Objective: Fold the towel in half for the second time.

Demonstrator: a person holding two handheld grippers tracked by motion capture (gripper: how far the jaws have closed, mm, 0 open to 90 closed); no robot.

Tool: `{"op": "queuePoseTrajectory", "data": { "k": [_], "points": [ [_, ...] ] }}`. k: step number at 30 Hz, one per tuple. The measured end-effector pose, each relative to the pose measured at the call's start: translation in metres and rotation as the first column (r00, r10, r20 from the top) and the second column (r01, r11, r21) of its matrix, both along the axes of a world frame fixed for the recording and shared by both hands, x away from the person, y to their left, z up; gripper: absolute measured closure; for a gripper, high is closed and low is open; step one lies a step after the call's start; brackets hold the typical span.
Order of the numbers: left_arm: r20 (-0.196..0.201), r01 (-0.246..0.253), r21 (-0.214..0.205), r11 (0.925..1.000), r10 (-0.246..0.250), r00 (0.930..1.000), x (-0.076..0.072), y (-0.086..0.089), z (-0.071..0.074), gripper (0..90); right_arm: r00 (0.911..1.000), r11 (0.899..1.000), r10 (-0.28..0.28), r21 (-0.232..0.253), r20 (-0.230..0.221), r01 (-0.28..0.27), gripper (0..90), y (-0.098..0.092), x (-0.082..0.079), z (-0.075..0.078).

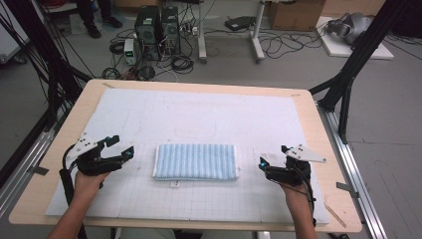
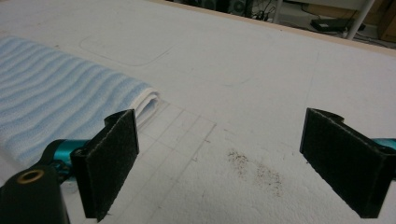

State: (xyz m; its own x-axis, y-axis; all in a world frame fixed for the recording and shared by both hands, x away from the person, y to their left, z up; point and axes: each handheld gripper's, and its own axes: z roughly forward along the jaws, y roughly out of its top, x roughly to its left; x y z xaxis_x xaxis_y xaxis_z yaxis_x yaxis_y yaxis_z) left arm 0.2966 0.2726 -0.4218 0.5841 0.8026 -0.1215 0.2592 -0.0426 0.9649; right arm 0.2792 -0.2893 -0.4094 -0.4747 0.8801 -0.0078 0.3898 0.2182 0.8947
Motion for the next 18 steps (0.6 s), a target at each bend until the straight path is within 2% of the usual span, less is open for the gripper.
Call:
{"op": "queuePoseTrajectory", "data": {
  "k": [18],
  "points": [
    [-0.007,-0.002,-0.001,1.0,0.002,1.0,0.0011,0.0,-0.0015,23.4,1.0,1.0,0.001,0.001,0.0,-0.001,10.8,0.0001,0.0013,-0.0009]
  ]
}}
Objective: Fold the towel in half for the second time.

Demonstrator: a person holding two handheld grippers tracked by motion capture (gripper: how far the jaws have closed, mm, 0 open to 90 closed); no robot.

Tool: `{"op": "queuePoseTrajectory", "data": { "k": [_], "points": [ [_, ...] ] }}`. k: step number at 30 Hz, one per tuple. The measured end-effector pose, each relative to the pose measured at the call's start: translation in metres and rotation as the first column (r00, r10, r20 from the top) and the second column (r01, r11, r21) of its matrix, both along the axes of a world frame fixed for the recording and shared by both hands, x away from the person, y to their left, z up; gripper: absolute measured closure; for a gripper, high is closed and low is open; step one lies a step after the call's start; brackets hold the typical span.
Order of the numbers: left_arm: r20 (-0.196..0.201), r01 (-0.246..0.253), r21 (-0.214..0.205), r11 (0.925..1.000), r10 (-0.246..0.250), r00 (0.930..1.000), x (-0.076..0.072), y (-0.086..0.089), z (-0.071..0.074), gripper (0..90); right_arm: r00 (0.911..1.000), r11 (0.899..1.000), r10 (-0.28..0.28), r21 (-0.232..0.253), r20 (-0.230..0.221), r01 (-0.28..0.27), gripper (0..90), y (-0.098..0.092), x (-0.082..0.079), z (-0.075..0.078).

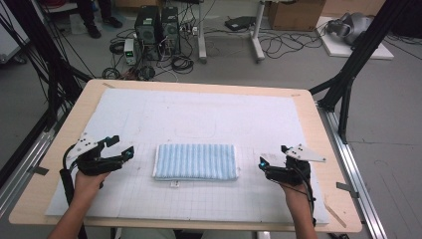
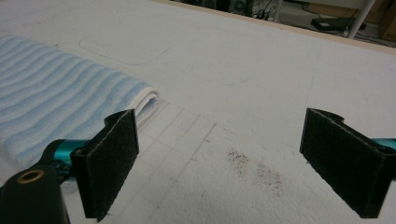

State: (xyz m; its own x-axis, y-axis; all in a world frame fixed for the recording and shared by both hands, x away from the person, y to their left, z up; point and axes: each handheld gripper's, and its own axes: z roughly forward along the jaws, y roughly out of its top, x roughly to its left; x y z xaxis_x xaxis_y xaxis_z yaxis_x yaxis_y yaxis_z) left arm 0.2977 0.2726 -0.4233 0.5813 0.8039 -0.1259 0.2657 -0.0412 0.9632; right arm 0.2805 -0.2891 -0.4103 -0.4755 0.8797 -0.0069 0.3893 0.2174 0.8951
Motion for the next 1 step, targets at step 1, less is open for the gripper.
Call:
{"op": "queuePoseTrajectory", "data": {
  "k": [1],
  "points": [
    [-0.001,0.0,0.0,1.0,0.0,1.0,0.0004,0.0,-0.0002,23.3,1.0,1.0,0.001,0.003,-0.003,-0.001,10.8,0.0003,-0.0002,0.0001]
  ]
}}
